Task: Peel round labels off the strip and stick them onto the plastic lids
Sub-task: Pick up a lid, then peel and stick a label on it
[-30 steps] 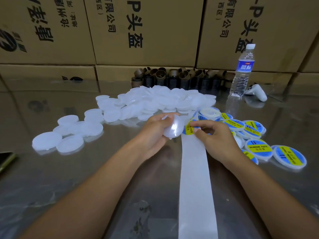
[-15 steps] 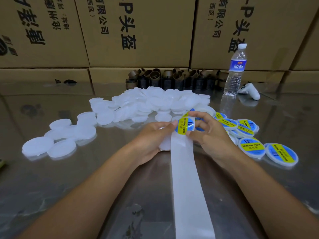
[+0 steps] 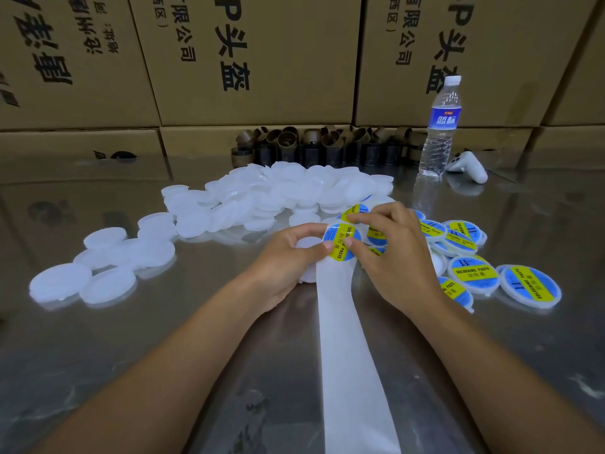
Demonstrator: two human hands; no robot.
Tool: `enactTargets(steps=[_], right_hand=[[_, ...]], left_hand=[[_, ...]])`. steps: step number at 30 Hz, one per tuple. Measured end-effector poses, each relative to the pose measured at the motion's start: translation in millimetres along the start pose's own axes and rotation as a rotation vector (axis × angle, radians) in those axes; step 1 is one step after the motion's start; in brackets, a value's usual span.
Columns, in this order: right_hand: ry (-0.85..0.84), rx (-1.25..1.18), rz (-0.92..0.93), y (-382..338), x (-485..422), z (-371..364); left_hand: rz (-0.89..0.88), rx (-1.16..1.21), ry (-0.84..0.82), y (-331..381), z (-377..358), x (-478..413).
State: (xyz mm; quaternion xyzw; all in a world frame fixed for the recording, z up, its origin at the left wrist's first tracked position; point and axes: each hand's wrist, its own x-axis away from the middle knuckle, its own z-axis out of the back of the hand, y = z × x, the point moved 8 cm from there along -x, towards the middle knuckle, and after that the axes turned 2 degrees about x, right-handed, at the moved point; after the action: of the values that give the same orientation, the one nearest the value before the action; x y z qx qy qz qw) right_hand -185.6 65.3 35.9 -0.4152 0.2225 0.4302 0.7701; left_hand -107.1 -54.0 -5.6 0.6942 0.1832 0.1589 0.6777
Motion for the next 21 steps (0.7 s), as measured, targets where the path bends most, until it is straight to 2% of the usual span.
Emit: enactTargets(steps=[8, 21], right_hand=[[-0.039, -0.015, 0.032, -2.8, -0.1, -1.3], [0.117, 0.068, 0.152, -18.0, -1.5, 13.1]], left_hand=[[0.002, 0.010, -0.008, -2.2, 0.4, -2.3], [0.002, 0.079, -0.063, -2.3, -1.5, -2.4]])
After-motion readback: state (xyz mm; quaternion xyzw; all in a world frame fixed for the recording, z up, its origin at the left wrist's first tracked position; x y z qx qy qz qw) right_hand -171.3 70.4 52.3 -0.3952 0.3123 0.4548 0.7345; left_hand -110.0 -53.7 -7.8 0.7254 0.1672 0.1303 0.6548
